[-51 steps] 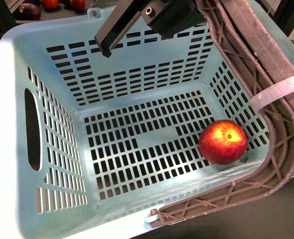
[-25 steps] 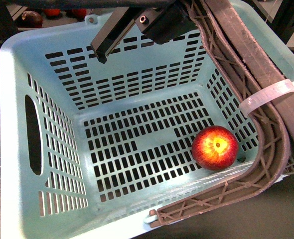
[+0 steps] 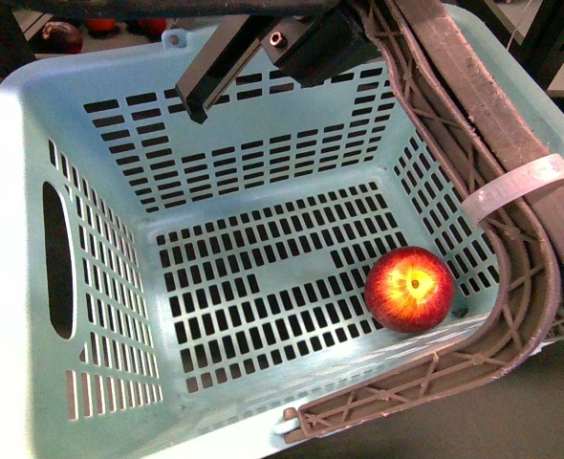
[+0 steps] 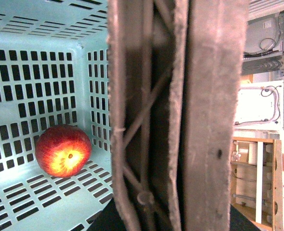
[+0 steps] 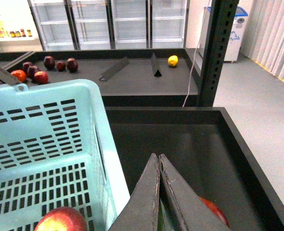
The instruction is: Pick apple with right arm and hold basket with left
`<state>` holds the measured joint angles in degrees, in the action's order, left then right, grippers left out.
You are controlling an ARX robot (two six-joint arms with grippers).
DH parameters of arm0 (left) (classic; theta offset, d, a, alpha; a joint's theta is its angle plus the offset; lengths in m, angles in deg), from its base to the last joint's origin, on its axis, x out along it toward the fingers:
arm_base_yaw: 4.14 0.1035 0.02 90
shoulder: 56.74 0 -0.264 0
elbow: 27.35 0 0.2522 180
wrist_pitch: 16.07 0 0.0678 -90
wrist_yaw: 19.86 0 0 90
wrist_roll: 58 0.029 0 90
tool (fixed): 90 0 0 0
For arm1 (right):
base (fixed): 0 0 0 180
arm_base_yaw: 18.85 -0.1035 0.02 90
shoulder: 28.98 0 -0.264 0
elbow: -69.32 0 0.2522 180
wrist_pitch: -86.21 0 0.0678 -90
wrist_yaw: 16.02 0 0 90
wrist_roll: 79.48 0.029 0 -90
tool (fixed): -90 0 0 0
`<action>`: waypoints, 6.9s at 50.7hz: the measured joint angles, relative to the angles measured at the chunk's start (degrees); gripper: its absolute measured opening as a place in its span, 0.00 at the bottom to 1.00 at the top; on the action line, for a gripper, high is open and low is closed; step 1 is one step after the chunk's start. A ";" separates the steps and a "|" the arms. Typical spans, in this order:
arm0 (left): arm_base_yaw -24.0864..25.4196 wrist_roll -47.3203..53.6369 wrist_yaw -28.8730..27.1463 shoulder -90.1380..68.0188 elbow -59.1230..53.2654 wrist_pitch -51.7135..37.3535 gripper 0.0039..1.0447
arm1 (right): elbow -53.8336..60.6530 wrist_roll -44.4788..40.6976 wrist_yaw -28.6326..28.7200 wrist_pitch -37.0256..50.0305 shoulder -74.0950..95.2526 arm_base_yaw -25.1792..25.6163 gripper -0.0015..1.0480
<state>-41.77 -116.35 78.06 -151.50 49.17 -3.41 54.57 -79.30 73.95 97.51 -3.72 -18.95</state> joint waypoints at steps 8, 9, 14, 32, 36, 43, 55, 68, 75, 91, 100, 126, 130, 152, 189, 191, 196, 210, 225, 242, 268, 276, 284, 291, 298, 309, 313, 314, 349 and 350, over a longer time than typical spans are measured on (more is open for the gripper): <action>0.00 -0.02 0.00 0.00 0.00 0.00 0.14 | 0.00 0.00 -0.02 -3.39 -3.61 0.00 0.02; 0.00 0.00 0.00 0.00 0.00 0.00 0.14 | 0.00 0.00 0.00 -3.87 -4.15 0.00 0.02; 0.00 0.04 -0.02 0.00 0.00 0.00 0.14 | 0.00 0.00 0.00 -5.79 -5.99 0.00 0.02; 0.00 0.00 -0.02 0.00 0.00 0.00 0.14 | 0.00 0.00 0.00 -12.13 -12.35 0.00 0.02; 0.00 0.02 -0.02 0.00 0.00 0.00 0.14 | 0.00 0.00 0.00 -13.42 -13.68 0.00 0.02; 0.00 0.02 0.00 0.00 0.00 0.00 0.14 | 0.00 0.00 0.17 -21.09 -19.58 0.00 0.02; 0.02 0.00 -0.11 0.00 0.00 0.00 0.14 | -0.02 0.00 0.00 -24.96 -24.81 0.00 0.02; 0.04 0.00 -0.02 0.02 0.00 0.00 0.14 | -0.02 -0.02 0.00 -24.96 -24.87 0.00 0.42; 0.04 0.00 0.00 0.00 0.00 0.00 0.14 | -0.02 -0.02 0.00 -24.96 -24.87 0.00 0.71; 0.15 -7.41 -13.29 -0.37 -2.38 -13.73 0.14 | -0.02 -0.02 0.00 -24.96 -24.92 0.00 0.92; 5.73 -11.54 -16.81 -0.39 -1.86 -16.79 0.14 | -0.02 0.00 -0.02 -24.98 -24.96 0.00 0.92; 29.29 -24.48 -20.63 -0.61 -8.48 -18.18 0.14 | -0.02 -0.02 0.00 -24.98 -24.96 0.00 0.92; 30.32 -25.18 -21.29 -1.77 -8.61 -18.14 0.14 | -0.02 -0.02 0.00 -24.98 -24.96 0.00 0.92; 31.89 -32.94 -25.27 -4.07 -16.17 -19.30 0.14 | -0.02 -0.02 0.00 -24.98 -24.96 0.00 0.92; 31.85 -36.61 -27.45 -0.83 -21.40 -11.10 0.46 | 0.00 -0.02 0.00 -24.98 -24.96 0.00 0.92; 31.58 -36.89 -27.45 -0.24 -21.33 -10.60 0.52 | -0.02 0.00 0.00 -24.98 -24.96 0.00 0.92; 30.67 -37.11 -27.69 1.53 -20.39 -8.68 0.65 | -0.02 -0.02 0.00 -24.98 -24.96 0.00 0.92; 27.36 -38.36 -29.22 12.37 -19.21 4.22 0.93 | -0.02 -0.02 0.00 -24.98 -24.96 0.00 0.92; 25.55 -36.46 -29.62 18.21 -17.66 9.90 0.94 | 0.00 -0.02 0.02 -24.98 -24.96 0.00 0.92; 30.14 42.03 -15.30 26.71 -42.91 -47.67 0.42 | -0.02 -0.02 0.00 -24.98 -24.96 0.00 0.92; 37.07 57.31 -8.35 42.31 -55.58 -43.52 0.03 | -0.02 -0.02 0.00 -24.98 -24.98 0.00 0.92; 37.38 57.51 -7.91 47.43 -57.57 -40.57 0.03 | -0.02 -0.02 0.00 -24.98 -24.98 0.00 0.92; 37.40 57.55 -7.89 51.91 -61.02 -40.15 0.03 | 0.00 -0.02 0.00 -24.98 -24.96 0.00 0.92; 37.42 57.66 -7.93 57.59 -61.90 -34.88 0.03 | -0.02 0.00 0.02 -24.98 -24.98 0.00 0.92; 37.42 57.68 -7.91 62.84 -61.92 -30.18 0.03 | -0.02 -0.02 0.00 -24.98 -24.98 0.00 0.92; 37.42 57.70 -7.93 69.07 -61.92 -24.41 0.03 | 0.00 -0.02 0.00 -24.98 -24.98 0.00 0.92; 37.42 57.68 -7.91 71.04 -61.92 -22.47 0.03 | -0.02 0.00 0.00 -24.98 -24.98 0.00 0.92; 37.42 57.70 -7.91 71.60 -61.92 -21.90 0.03 | -0.02 -0.02 0.00 -24.98 -24.98 0.00 0.92; 37.42 57.70 -7.93 86.58 -61.92 -6.56 0.03 | -0.02 0.00 0.00 -24.98 -24.98 0.00 0.92; 37.42 57.72 -7.89 88.59 -61.92 -3.52 0.03 | -0.02 0.00 0.00 -24.98 -24.98 0.00 0.92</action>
<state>-4.35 -58.63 70.17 -62.91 -12.75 -6.93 54.55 -79.30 73.95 72.53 -28.70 -18.95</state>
